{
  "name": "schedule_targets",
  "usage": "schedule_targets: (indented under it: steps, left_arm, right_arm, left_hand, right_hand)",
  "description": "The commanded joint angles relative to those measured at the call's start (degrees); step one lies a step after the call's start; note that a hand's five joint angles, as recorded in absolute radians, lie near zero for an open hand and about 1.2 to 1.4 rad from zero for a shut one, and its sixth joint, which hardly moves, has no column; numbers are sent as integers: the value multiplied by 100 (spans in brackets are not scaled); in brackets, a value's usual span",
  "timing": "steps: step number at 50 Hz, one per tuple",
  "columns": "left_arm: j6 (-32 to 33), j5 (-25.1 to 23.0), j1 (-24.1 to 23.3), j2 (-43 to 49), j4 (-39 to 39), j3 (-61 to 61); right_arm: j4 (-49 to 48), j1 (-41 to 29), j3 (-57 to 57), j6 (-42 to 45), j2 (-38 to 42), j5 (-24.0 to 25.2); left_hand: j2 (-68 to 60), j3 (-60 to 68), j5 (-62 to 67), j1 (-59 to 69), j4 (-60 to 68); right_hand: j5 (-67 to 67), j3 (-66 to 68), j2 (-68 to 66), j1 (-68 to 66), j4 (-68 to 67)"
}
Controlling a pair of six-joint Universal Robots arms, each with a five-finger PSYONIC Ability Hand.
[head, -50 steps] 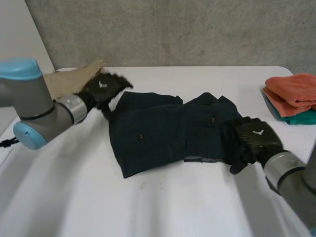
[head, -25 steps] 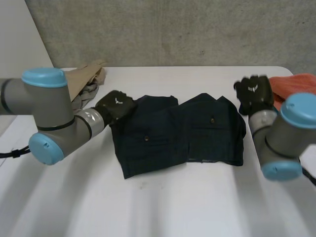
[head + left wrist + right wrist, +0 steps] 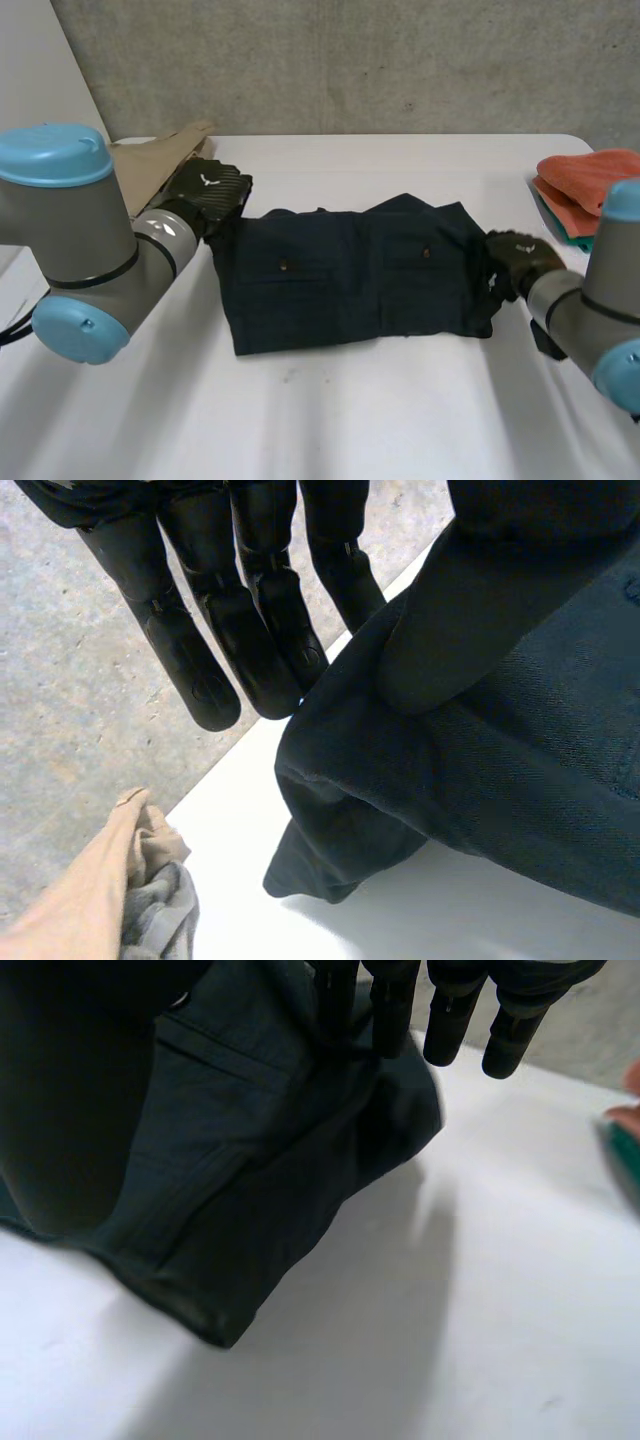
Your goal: Fold the laundry.
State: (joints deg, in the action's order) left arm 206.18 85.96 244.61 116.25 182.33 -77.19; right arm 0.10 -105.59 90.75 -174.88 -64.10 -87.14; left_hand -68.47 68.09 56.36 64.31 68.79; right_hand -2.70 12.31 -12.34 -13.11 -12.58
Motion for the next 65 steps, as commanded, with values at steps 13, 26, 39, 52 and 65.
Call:
schedule_targets:
  steps: [13, 26, 39, 52, 65]
  left_arm:
    - [-69, 0, 8, -93, -75, -86]
    - [-1113, 61, -658, -796, -356, -1008]
    - [-1730, 685, -1899, 750, -101, -262]
    - [-1704, 404, -1285, -470, -66, -560]
    - [-1063, -1607, 1035, -709, -92, -903]
  right_arm:
    - [-1729, 12, -242, 200, 883, -83]
    - [-1847, -41, -3228, 1149, 1847, -154]
    - [-1838, -50, -5094, 1237, 3571, 188]
    - [-792, -32, -3136, 1316, 1051, 110]
    - [982, -207, -509, 1133, -937, 109]
  left_hand:
    - [-1153, 1191, 1364, 1569, 1121]
    - [-1153, 1191, 1364, 1569, 1121]
    - [-1153, 1191, 1364, 1569, 1121]
    - [4681, -4644, -4470, -4266, -4714]
    - [4715, -4677, -4504, -4300, -4747]
  right_hand:
    - [-6730, 6769, -6766, -6689, -6742]
    - [-6730, 6769, -6766, -6689, -6742]
    - [-3809, 3847, -3845, -3768, -3821]
    - [270, -231, 234, 311, 258]
    - [-225, 263, -260, -183, -237]
